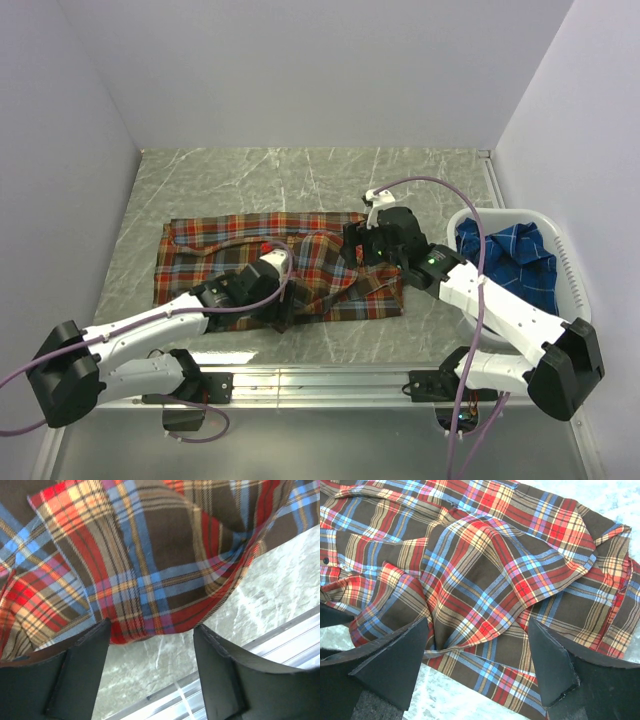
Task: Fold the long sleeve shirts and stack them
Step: Fold the shirt
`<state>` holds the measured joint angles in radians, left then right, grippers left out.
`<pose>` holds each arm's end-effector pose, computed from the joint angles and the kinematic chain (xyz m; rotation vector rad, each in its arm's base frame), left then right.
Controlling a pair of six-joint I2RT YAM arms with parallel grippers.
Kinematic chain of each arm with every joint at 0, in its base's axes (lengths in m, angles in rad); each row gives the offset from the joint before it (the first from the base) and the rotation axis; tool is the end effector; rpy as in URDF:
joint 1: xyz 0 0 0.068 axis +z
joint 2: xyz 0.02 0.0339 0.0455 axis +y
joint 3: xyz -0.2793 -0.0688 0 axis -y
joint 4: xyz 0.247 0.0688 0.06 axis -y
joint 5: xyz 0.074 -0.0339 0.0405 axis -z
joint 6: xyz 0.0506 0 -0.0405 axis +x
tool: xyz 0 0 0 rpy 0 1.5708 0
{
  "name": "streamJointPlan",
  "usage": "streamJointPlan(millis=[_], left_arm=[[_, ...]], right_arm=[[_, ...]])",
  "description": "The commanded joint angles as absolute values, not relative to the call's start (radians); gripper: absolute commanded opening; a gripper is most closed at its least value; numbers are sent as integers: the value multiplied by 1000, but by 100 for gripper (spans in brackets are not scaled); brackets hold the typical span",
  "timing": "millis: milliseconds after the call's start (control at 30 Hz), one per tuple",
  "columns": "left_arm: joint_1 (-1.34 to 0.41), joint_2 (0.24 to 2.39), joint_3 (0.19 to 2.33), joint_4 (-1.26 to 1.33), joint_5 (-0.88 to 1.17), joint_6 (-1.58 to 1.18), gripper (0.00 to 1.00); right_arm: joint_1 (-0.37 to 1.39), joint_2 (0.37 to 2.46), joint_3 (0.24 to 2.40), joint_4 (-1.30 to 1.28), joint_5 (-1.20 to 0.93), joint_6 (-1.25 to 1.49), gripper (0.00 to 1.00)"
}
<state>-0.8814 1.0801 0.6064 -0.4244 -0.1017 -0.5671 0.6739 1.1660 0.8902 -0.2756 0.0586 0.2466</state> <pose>0.1395 -0.1611 0.2033 0.3514 2.5053 -0.4895 0.2129 0.1662 0.2955 -0.4232 2.1174 0.4793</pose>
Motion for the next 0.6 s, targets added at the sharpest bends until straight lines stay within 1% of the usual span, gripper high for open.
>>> streamJointPlan(millis=[0,133,267,367,500,533,567], left_arm=[[-888,1110,657,-356,-98,-512,71],[-890,1170,663,-364,-61,-514,71],[-893,1172,652,-374,-63,-532,70],[-893,1164,641,-377,-77,-545,67],[-894,1173,647,-391,-80,-549,51],[-894,1175,649,-394,-83,-552,44],[-894,1177,649,-394,-84,-552,42]], right_arm=[[666,1123,885,-224,49,233,87],[666,1121,879,-225,48,232,87],[664,1114,871,-219,48,229,87],[664,1123,862,-210,38,233,87],[664,1127,862,-206,32,233,86],[667,1126,861,-206,34,230,86],[666,1121,859,-206,35,229,86]])
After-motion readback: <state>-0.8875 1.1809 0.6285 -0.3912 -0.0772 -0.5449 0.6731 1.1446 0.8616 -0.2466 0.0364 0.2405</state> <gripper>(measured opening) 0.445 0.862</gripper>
